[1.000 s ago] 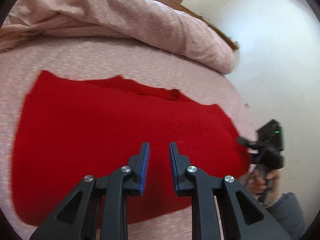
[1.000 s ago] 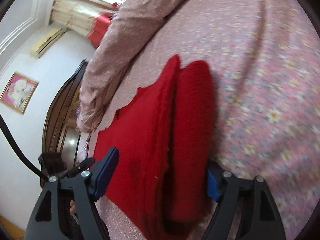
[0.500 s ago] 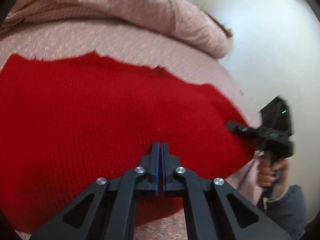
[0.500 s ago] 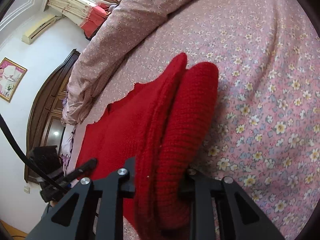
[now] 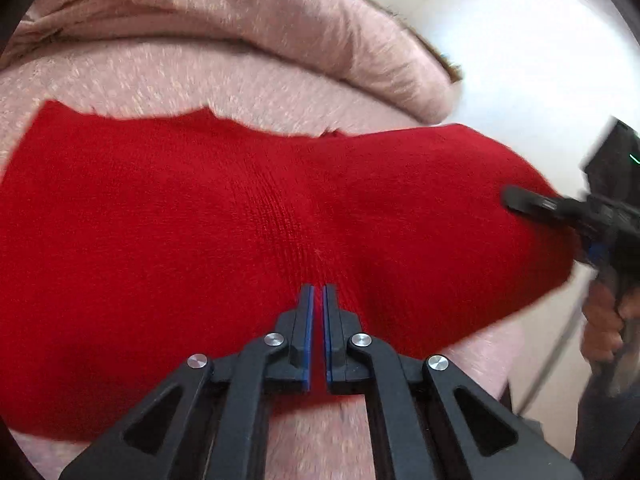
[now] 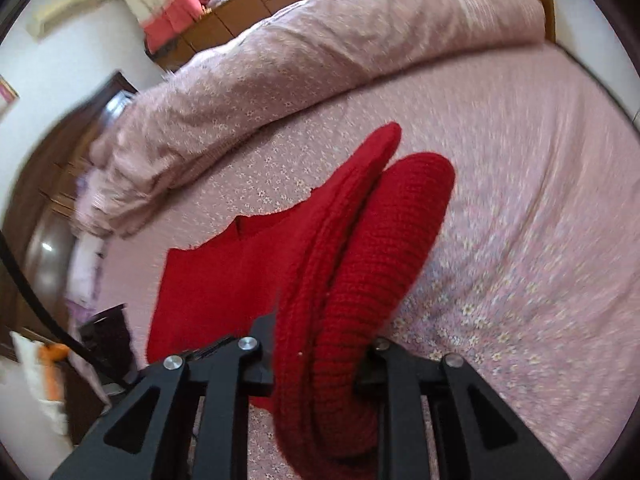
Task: Fold small clothes
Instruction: 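Grasp the folded red cardigan end with the right gripper and lift it, then fold the lifted end over onto the cardigan with the right gripper and release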
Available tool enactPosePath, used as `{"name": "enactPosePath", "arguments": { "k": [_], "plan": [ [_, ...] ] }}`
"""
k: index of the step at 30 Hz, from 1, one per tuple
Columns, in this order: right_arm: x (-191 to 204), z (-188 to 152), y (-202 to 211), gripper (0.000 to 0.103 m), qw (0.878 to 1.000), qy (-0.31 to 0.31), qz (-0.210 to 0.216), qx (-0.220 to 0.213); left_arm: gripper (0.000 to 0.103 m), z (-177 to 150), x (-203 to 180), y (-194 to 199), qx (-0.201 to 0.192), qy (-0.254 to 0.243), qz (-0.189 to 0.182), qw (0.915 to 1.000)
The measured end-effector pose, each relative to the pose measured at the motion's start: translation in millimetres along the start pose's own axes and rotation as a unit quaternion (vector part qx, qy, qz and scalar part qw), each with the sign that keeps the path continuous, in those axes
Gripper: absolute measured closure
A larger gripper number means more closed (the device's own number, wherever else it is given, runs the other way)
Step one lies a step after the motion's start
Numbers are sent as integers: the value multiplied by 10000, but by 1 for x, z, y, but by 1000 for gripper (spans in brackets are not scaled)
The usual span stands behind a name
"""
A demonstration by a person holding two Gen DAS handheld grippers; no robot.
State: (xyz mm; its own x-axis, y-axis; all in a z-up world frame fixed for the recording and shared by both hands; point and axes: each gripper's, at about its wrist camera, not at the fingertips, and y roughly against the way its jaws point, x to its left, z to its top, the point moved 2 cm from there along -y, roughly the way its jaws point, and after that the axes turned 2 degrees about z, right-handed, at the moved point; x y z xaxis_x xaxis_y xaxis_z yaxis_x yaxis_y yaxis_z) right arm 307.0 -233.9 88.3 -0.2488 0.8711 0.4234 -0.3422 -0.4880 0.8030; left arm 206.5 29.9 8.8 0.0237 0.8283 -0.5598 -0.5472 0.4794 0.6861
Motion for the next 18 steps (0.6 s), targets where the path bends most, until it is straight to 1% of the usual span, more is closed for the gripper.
{"name": "enactPosePath", "arguments": {
  "k": [2, 4, 5, 6, 7, 8, 10, 11, 12, 13, 15, 17, 18],
  "plan": [
    [28, 7, -1, 82, 9992, 103, -374, 115, 103, -1, 9, 30, -105, -104, 10, 9999],
    [56, 11, -4, 82, 9965, 281, -762, 198, 103, -4, 23, 64, -399, -157, -27, 9991],
    [69, 13, -7, 82, 9946, 376, -936, 227, 103, -5, 31, 80, -482, -141, 72, 9987],
    [83, 14, -10, 82, 9925, 472, -1097, 245, 103, -7, 40, 94, -561, -150, 95, 9983],
    [99, 15, -12, 82, 9902, 562, -1250, 279, 103, -9, 49, 107, -702, -161, 63, 9974],
    [111, 16, -15, 82, 9880, 631, -1374, 302, 103, -15, 63, 121, -872, -137, 115, 9960],
    [141, 15, -23, 82, 9816, 852, -1676, 331, 103, -26, 90, 136, -1031, -138, 150, 9945],
    [158, 14, -28, 82, 9778, 986, -1818, 347, 103, -31, 103, 140, -1082, -65, 211, 9939],
    [173, 12, -34, 82, 9739, 1112, -1946, 364, 103, -33, 119, 142, -1025, 93, 406, 9939],
    [189, 10, -41, 82, 9701, 1226, -2059, 373, 103, -34, 134, 147, -916, 247, 522, 9941],
    [222, 4, -56, 82, 9659, 1366, -2170, 357, 103, -36, 150, 159, -1096, 416, 383, 9924],
    [251, -5, -79, 82, 9688, 1316, -2080, 306, 103, -37, 165, 171, -1247, 629, 422, 9893],
    [262, -11, -91, 82, 9708, 1255, -2023, 298, 103, -38, 171, 175, -1273, 698, 372, 9887]
  ]
}}
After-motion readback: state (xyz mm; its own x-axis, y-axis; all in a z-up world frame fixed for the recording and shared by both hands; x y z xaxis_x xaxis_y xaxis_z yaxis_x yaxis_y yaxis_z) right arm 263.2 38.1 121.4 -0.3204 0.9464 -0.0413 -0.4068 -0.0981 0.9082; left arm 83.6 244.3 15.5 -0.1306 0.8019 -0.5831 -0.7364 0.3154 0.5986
